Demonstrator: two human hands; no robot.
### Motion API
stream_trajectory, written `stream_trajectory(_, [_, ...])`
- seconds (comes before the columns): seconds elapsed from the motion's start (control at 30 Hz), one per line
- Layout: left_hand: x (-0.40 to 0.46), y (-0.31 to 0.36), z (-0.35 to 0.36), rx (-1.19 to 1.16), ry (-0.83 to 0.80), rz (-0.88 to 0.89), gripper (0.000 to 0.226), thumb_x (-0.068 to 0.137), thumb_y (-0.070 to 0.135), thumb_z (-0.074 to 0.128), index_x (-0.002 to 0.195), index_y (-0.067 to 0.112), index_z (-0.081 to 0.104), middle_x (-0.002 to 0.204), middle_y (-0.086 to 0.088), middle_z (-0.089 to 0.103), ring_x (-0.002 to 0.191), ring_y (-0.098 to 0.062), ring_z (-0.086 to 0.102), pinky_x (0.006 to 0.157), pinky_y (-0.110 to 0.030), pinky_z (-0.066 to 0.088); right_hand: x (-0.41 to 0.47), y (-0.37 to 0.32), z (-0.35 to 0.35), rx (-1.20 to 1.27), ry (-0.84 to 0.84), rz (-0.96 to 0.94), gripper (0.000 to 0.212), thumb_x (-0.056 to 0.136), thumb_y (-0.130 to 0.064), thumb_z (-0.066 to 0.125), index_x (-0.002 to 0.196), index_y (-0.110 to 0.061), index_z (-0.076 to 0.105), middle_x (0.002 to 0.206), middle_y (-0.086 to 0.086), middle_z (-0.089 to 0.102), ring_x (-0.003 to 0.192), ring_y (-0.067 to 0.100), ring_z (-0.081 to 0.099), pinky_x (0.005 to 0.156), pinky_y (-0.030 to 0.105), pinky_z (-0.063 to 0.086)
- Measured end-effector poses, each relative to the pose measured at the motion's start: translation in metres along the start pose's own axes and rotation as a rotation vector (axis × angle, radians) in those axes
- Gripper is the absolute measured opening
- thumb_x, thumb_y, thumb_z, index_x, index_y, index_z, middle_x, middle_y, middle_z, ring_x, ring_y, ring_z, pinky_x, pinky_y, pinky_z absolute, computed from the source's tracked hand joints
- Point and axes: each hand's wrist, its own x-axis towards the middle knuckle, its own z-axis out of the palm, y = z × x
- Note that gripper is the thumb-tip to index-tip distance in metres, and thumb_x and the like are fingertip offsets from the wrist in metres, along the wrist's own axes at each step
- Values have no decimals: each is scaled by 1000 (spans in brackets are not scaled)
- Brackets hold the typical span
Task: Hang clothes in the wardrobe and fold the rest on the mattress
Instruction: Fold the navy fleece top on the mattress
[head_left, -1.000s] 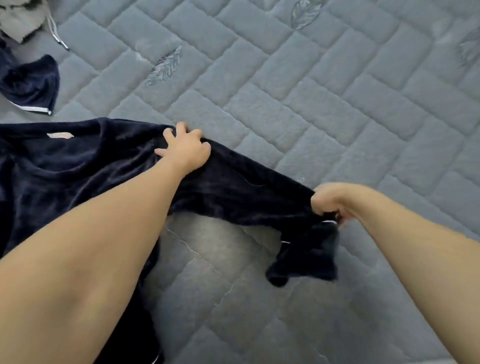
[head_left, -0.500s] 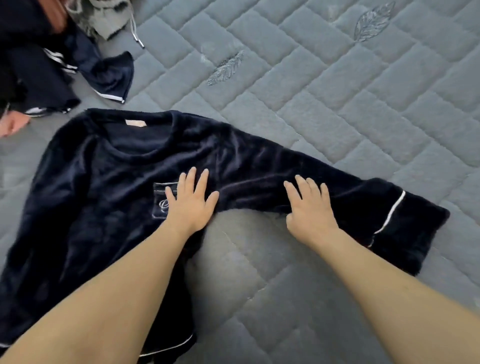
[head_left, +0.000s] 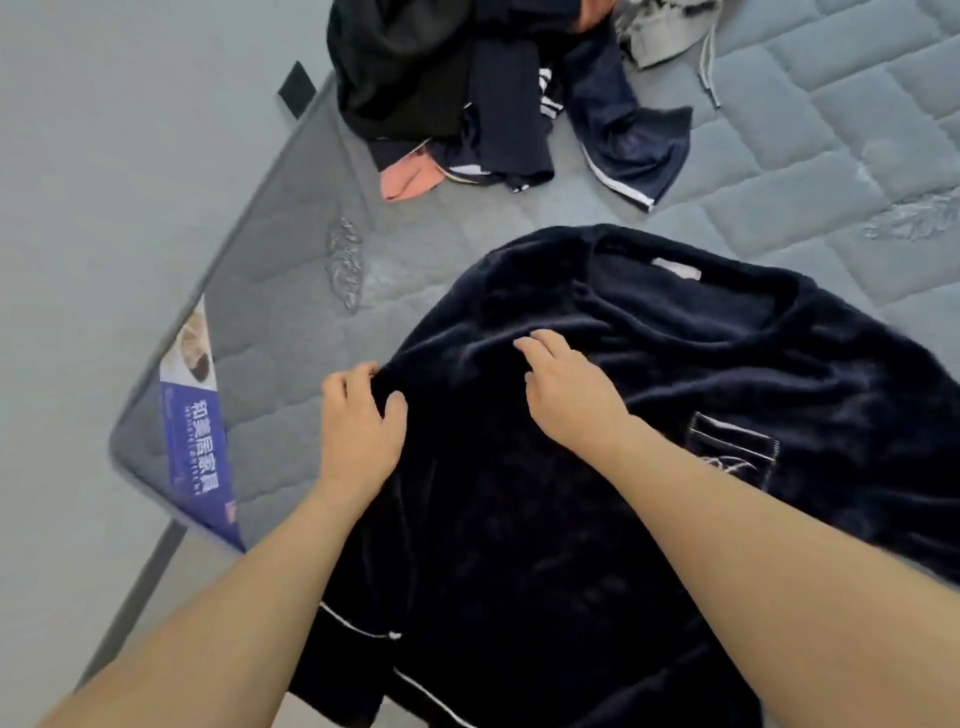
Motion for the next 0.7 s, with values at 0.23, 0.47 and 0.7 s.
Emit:
stream_trajectory(0.23, [32,-70,-17,-411,-811,-493,49,79,61,64,99,18,75,108,-8,74,103,-28,69,102,-42,49,140,-49,23,-357,56,160,73,88,-13,48,154,-25,20,153,18,26,138,38,25,108,50,25])
stream_trajectory(0.47, [77,-63,-44,-553,-820,-262,45,68,56,80,60,21,52,57,7,55,52,-10,52,55,-26,44,181,-71,2,-744,-341,133,27,86,-16,48,112,-17,55,127,9,55,122,32,43,107,54,21])
stream_trajectory(0.7, [156,-66,-102,-321,-294,-27,39,78,40,74,67,19,42,55,6,45,51,-15,39,57,-33,39,172,-27,-34,-667,-37,101,82,70,-23,68,144,-18,32,128,17,40,122,37,35,109,58,18])
